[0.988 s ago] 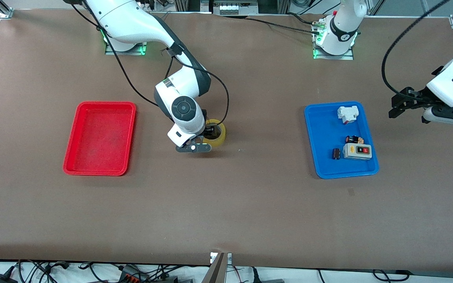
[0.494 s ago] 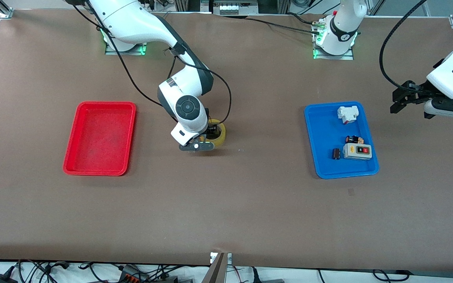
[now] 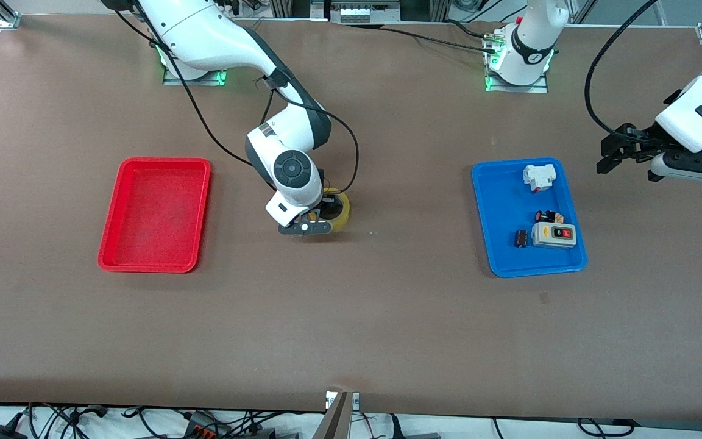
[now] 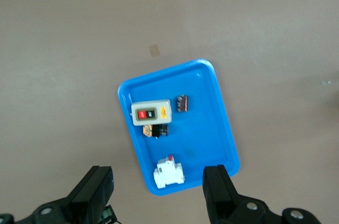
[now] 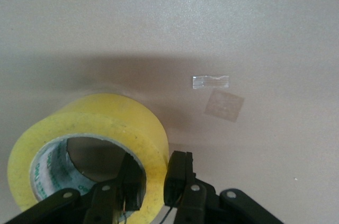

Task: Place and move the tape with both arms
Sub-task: 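Carry the tape roll with the right gripper into the red tray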

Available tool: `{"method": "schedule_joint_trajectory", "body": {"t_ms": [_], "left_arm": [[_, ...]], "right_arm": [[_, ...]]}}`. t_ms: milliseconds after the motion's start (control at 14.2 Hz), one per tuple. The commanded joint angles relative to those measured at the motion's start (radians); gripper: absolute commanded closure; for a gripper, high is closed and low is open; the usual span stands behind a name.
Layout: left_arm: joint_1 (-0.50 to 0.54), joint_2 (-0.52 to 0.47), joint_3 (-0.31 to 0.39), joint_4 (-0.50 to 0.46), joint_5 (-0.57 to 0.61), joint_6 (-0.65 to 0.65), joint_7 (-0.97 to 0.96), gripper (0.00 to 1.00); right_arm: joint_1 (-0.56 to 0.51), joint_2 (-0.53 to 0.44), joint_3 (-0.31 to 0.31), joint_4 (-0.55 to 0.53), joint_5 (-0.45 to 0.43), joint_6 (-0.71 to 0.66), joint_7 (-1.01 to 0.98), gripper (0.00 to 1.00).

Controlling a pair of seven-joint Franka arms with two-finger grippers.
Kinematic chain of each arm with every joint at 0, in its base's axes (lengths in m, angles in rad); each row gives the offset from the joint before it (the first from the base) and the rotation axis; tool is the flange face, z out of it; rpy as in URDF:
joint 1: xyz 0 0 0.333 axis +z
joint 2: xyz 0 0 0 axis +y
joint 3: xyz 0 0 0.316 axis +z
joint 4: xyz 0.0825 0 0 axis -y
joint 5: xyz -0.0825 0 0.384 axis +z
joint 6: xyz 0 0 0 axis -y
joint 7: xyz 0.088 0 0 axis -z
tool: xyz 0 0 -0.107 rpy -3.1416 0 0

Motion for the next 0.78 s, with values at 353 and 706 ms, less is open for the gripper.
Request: {"method": "schedule_joint_trajectory", "body": {"t_ms": [353,706], "left_arm": [[-0.014,-0.041,0.021,-0.022,-0.04,-0.05,-0.029,0.0],[-0.016,-0.039,0.046,-0.021,-0.038,-0.067,-0.031,0.0]], "right_arm": [[-0.062,-0.128,-0.015,0.046,-0.002,-0.16,-0.006,1.0],[-0.335,-0.219,-0.016,0.038,-0.005,-0.335,-0.302,1.0]]}}
